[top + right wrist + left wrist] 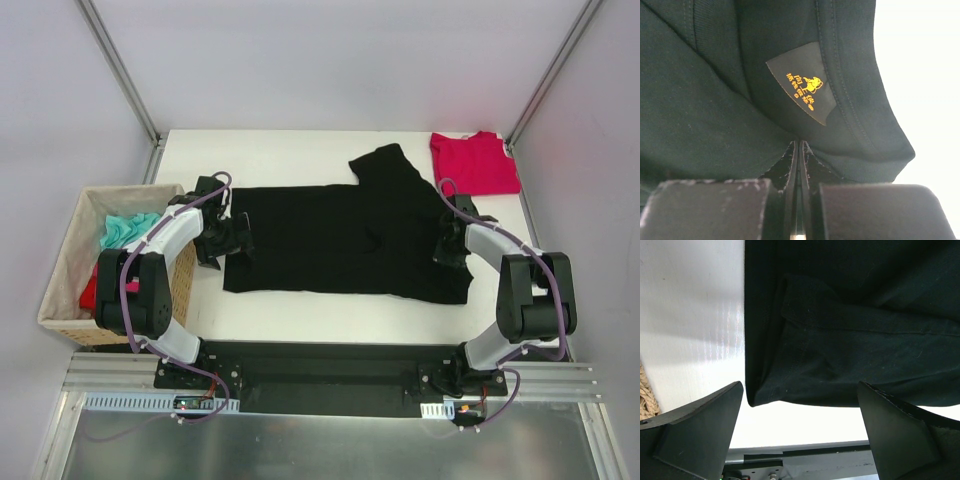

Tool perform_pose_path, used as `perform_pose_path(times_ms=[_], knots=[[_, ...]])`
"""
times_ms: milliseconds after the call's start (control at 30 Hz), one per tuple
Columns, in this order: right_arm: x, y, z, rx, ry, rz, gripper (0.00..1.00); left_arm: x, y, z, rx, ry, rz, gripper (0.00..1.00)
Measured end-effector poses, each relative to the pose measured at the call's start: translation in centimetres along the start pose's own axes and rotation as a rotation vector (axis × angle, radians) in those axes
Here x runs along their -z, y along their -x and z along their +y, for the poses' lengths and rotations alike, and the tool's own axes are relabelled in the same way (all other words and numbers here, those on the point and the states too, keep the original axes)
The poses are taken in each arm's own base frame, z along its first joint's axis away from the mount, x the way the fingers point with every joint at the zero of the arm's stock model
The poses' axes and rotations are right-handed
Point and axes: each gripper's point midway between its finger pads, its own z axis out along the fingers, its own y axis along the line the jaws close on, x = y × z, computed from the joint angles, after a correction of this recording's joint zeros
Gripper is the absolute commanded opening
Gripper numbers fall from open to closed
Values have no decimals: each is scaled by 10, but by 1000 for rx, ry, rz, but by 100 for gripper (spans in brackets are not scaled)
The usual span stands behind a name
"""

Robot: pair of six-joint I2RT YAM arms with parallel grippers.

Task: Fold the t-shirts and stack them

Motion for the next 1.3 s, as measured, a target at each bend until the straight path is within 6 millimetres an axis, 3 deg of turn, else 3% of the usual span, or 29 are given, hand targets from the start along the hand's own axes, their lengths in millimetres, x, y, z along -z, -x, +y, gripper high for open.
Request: perform_pose_path(times_ms=[233,433,600,1133,1300], knots=[[5,1,-2,-9,-4,-11,1,-1,0,0,1,1,4,99],[27,15,-10,-28,-27,-90,1,-1,0,0,1,1,4,99],[32,24,-13,-40,-51,-112,1,-1,0,0,1,2,4,99],[-8,37,-31,-117,-114,14,1,-1,-1,0,1,2,4,99],[3,69,-23,-133,-86,-40,1,-1,-1,1,0,2,5,99]])
